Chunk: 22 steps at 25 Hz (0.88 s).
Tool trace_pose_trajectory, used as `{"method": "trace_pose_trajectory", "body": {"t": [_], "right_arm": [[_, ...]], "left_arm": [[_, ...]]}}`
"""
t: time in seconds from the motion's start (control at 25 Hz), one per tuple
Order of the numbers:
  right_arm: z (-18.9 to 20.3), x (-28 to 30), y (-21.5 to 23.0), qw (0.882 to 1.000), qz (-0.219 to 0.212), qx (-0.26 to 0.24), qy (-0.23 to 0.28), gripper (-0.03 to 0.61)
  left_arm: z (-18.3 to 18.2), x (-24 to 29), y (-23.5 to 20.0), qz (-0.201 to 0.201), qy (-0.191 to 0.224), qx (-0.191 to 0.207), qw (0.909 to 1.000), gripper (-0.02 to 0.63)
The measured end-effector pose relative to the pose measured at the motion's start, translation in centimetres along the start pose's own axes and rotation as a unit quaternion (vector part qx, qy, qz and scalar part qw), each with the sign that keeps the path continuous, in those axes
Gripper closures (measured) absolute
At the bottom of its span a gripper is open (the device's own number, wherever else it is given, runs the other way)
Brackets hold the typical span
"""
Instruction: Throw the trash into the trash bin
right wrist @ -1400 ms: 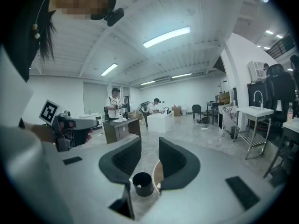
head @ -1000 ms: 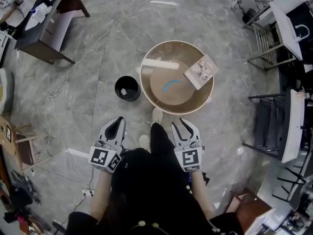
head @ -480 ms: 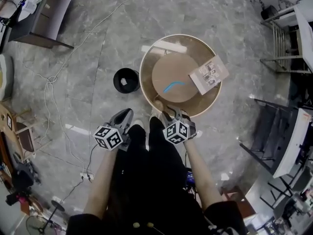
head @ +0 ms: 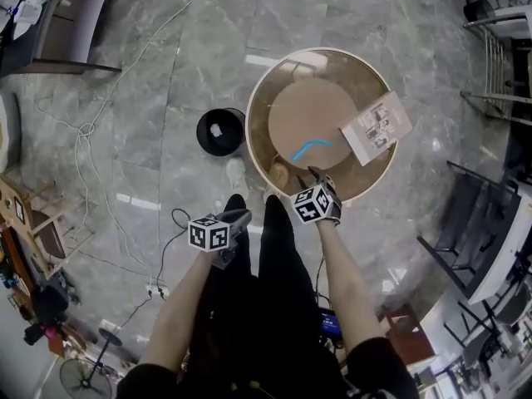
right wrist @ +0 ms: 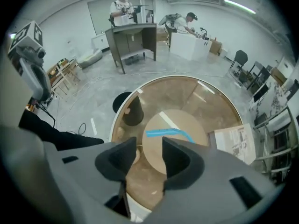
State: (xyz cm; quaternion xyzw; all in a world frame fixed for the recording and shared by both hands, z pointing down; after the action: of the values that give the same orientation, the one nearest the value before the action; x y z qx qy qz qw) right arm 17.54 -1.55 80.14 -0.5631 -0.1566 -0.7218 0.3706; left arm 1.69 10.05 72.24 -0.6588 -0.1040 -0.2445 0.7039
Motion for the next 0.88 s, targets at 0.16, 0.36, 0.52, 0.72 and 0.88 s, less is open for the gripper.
{"method": "trace_pose_trajectory", "body": {"t": [0.16,0.36,0.52,0.72,0.88], "right_arm": [[0.3,2.9,-1.2,0.999,-0.007,-0.033,-0.028,0.4],[0.3,7.0,-2.0,0.997,-0.005,-0.049,-0.06,0.413],[0.9,9.1,-1.9,0.994,0.02,-0.041,-0.096,0.526],[-1.2,8.2,-1.8,0.996,0.028,-0.013,-0.082,0.565],[-5.1,6.5,-3.4,0.998,0.013,-0.033,-0.048,0.565]], "left_arm": [[-1.0,-0.6,-4.4,0.001,-0.003,-0.041,0.9991,0.6],[-7.3,-1.1,-9.7,0.0,-0.002,-0.043,0.9991,0.6],[-14.1,-2.3,-11.7,-0.01,0.019,-0.011,0.9997,0.6],[-19.6,-3.7,-11.8,-0.006,0.086,-0.011,0.9963,0.6],[-17.7,-3.5,-10.9,0.01,0.098,-0.043,0.9942,0.6]]}}
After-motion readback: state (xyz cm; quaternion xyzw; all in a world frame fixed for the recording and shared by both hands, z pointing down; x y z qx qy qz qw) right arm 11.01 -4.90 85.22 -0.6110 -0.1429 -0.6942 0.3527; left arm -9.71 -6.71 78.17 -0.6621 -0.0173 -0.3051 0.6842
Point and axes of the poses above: the fingertips, and each gripper's own axes: x forward along the fingers, y to its right, z out of its underside, the point moved 1 cm from there along -x, backward along the fingers, and after that the axes turned 12 degrees about z, right-handed, at the moved point
